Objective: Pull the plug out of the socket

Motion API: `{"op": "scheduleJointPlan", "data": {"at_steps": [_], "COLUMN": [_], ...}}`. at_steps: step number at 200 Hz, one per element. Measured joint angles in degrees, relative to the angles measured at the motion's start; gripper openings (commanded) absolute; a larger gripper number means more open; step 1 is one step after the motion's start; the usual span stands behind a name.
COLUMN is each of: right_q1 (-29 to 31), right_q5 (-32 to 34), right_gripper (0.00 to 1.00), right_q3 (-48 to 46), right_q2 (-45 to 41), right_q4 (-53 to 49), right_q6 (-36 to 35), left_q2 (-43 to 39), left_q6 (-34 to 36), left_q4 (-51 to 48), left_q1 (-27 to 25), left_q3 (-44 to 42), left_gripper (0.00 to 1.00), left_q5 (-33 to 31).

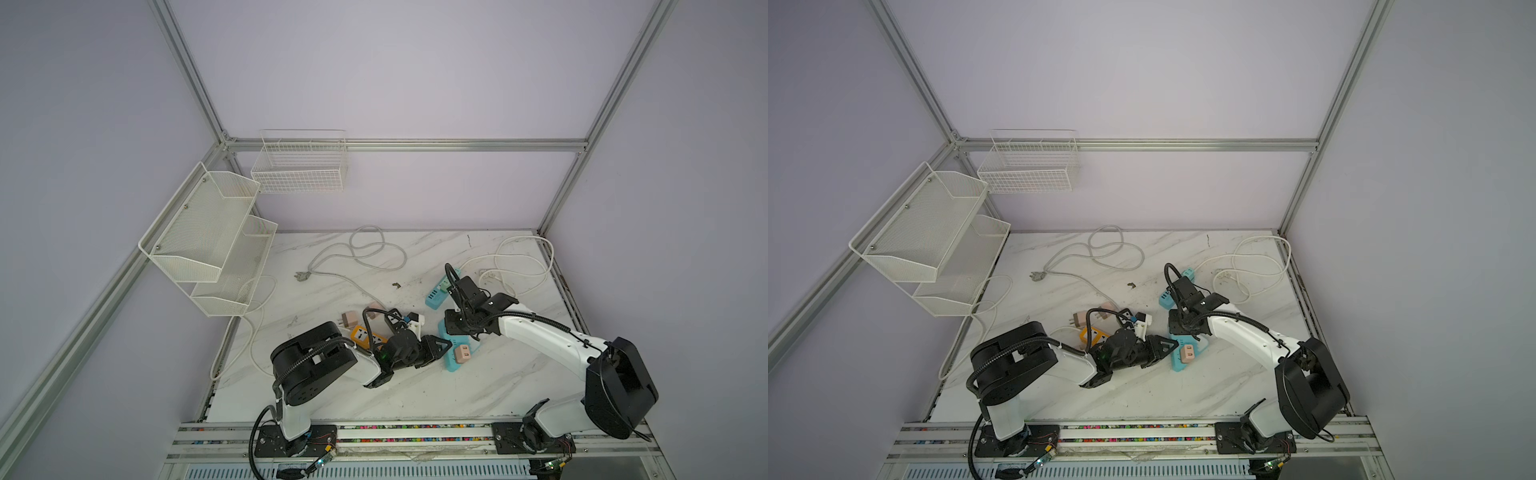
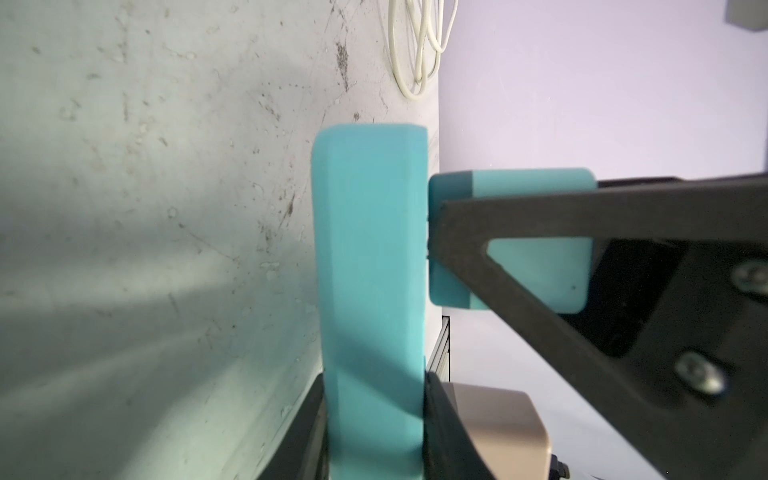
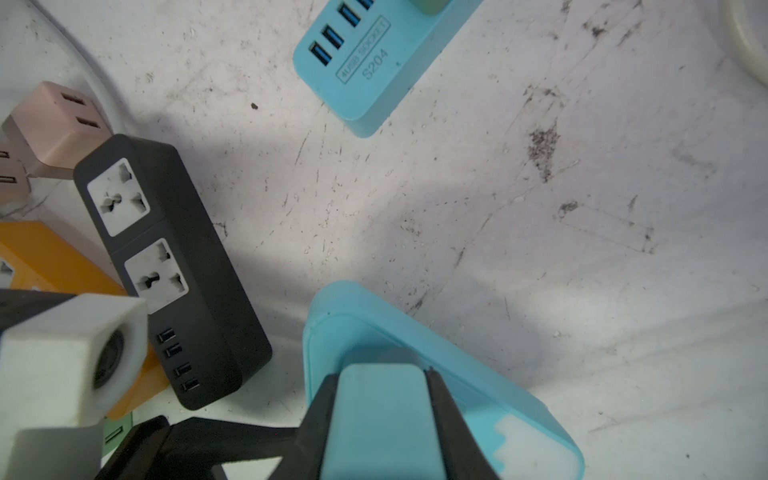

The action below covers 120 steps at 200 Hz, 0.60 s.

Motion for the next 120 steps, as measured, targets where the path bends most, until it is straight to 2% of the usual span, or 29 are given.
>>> {"op": "scheduleJointPlan", "data": {"at_steps": [34,79,99,120], "right_q1": [-1.0,2.3,1.0,-1.9], "right_q5": [-1.5,2.2,1.4,-2.3], "right_gripper": [0.00,0.00,0.00,0.00], "right_q3": [-0.5,0.1,-0.1,-1.6], "right_q2": [-0.7,0.0,-0.4,-2.7], "right_q4": [-0.1,-0.9,-0.7,-0.2], "right_q6": [0.1,0.1,0.1,0.0], "left_q2": [0.0,0.3,0.4,0.7], "left_q6": [0.0,0.0,0.0,0.0], "left_q4": [0.4,0.4,0.7,2.0], "left_q1": [0.0,0.0,0.0,0.0], "left_q3": [0.0,0.0,0.0,0.0], "left_gripper": [0.00,0.00,0.00,0.00], "left_q5": [0.2,1.1,1.1,1.4]}}
